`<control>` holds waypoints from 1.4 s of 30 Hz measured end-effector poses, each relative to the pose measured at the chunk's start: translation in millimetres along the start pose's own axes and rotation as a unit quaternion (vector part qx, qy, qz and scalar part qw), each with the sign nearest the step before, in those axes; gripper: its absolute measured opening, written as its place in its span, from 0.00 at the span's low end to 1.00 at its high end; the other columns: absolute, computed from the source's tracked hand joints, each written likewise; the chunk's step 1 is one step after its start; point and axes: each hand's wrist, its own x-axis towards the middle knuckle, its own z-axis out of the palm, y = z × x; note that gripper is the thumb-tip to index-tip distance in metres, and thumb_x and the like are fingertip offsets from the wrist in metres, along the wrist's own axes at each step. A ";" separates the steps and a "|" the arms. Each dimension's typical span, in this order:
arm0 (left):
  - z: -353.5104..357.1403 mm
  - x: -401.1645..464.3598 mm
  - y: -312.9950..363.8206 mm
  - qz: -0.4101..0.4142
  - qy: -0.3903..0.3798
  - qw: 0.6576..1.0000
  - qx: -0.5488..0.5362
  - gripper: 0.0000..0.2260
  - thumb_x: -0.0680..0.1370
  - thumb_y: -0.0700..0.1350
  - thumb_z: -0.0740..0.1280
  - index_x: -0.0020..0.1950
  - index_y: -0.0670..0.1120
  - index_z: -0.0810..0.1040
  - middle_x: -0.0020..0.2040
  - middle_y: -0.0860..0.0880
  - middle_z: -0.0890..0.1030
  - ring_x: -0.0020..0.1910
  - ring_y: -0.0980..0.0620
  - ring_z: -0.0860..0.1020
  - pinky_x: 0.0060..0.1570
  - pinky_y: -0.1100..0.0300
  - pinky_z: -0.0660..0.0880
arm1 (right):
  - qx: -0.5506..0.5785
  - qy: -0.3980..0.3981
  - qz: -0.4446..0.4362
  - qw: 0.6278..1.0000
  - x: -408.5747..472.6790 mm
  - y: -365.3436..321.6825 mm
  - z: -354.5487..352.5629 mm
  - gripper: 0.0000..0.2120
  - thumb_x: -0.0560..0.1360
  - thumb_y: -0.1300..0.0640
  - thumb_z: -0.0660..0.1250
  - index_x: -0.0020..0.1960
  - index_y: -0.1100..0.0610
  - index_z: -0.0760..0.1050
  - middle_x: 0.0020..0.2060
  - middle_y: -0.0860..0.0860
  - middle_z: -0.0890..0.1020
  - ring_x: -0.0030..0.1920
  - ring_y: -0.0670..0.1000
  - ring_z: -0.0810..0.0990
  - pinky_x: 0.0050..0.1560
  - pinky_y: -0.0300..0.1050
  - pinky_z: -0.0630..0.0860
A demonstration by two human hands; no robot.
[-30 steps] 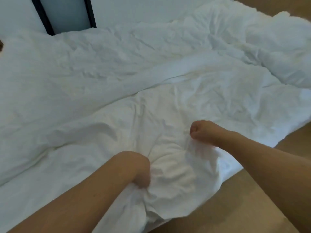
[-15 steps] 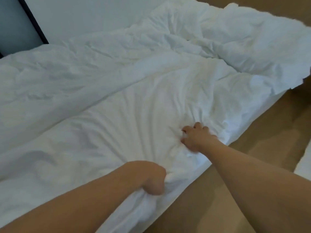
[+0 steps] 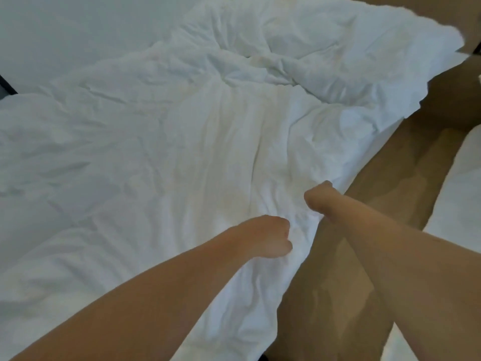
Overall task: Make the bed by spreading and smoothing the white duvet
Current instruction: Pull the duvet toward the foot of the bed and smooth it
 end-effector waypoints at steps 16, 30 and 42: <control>-9.7 105.4 51.4 -0.001 -0.125 0.992 -0.007 0.13 0.77 0.45 0.62 0.58 0.40 0.76 0.47 0.46 0.75 0.44 0.47 0.75 0.39 0.58 0.68 | 0.551 0.124 0.167 0.808 91.9 38.4 -76.5 0.27 0.74 0.64 0.66 0.71 0.52 0.70 0.59 0.51 0.76 0.45 0.54 0.74 0.49 0.42 0.75; 41.0 81.6 120.2 0.042 -0.293 0.955 0.011 0.09 0.77 0.42 0.65 0.39 0.40 0.77 0.31 0.47 0.71 0.26 0.52 0.71 0.26 0.64 0.68 | -0.067 0.045 0.080 0.993 58.1 142.2 -102.1 0.15 0.74 0.55 0.59 0.56 0.63 0.74 0.45 0.56 0.74 0.45 0.58 0.77 0.49 0.52 0.76; -134.2 114.1 -154.5 -0.222 0.267 0.937 0.024 0.21 0.80 0.53 0.56 0.74 0.53 0.62 0.73 0.47 0.62 0.71 0.42 0.60 0.66 0.44 0.63 | -0.242 0.058 -0.353 0.902 85.2 -83.7 12.2 0.29 0.81 0.37 0.49 0.79 0.40 0.46 0.79 0.48 0.49 0.78 0.54 0.49 0.75 0.66 0.44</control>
